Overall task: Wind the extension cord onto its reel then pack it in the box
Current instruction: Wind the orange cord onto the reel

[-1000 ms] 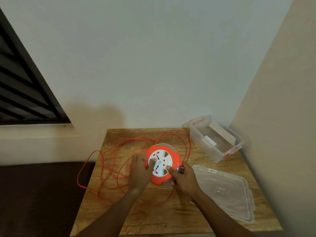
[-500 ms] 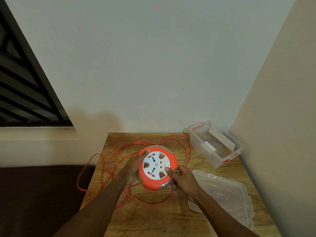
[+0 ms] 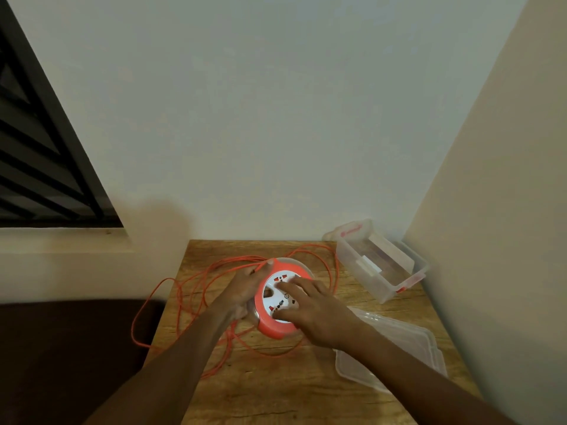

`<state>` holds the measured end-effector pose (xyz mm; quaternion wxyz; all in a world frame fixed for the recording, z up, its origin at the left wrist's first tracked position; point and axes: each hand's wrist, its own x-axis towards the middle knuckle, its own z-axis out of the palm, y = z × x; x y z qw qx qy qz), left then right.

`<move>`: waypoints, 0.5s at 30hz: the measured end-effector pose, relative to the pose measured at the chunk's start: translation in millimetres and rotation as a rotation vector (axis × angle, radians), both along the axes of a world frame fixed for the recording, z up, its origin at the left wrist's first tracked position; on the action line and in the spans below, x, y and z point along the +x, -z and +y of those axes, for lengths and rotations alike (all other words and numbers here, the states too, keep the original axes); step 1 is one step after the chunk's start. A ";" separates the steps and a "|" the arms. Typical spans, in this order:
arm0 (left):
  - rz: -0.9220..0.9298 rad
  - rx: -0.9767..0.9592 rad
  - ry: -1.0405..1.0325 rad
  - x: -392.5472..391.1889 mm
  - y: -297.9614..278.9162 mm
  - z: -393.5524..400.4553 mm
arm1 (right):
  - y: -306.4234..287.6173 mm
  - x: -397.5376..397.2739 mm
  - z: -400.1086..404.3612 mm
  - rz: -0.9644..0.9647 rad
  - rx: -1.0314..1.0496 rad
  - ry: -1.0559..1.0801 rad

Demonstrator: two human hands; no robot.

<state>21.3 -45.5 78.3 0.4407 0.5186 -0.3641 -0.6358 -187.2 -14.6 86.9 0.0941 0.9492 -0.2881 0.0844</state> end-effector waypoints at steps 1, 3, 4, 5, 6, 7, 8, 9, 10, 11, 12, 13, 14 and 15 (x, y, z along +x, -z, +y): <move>0.000 -0.007 0.015 0.5 -0.7 -1.1 | -2.0 2.9 -1.6 0.043 -0.004 -0.003; -0.007 -0.007 0.050 2.8 -4.1 -0.5 | -10.3 9.7 -4.5 0.122 -0.001 0.004; -0.010 -0.004 0.066 4.3 -5.8 0.2 | -15.0 12.1 -7.1 0.160 -0.005 0.002; -0.022 -0.009 0.081 5.7 -5.0 -0.6 | -20.5 14.0 -9.7 0.188 -0.016 0.002; -0.038 -0.013 0.089 6.8 -4.9 -1.2 | -26.8 16.1 -12.1 0.209 -0.024 0.004; -0.054 -0.020 0.088 8.1 -5.3 -2.6 | -31.9 17.9 -14.5 0.222 -0.032 0.001; -0.057 -0.027 0.076 9.4 -7.2 -3.7 | -35.8 19.4 -16.8 0.234 -0.045 -0.006; -0.058 -0.035 0.064 11.0 -8.4 -6.0 | -38.3 20.7 -19.4 0.242 -0.067 -0.014; -0.064 -0.038 0.056 12.0 -12.3 -7.8 | -40.6 22.0 -22.8 0.245 -0.088 -0.024; -0.069 -0.049 0.052 13.4 -16.5 -9.4 | -42.2 23.0 -26.6 0.243 -0.095 -0.035; -0.072 -0.070 0.046 14.3 -21.7 -10.9 | -43.6 23.1 -31.3 0.241 -0.093 -0.048; -0.070 -0.095 0.037 14.4 -26.6 -13.2 | -46.4 23.1 -35.9 0.237 -0.099 -0.057; -0.062 -0.110 0.023 14.2 -31.2 -16.5 | -50.0 23.5 -40.2 0.227 -0.108 -0.057; -0.048 -0.126 0.012 12.8 -36.3 -19.4 | -53.8 23.3 -44.5 0.215 -0.114 -0.053</move>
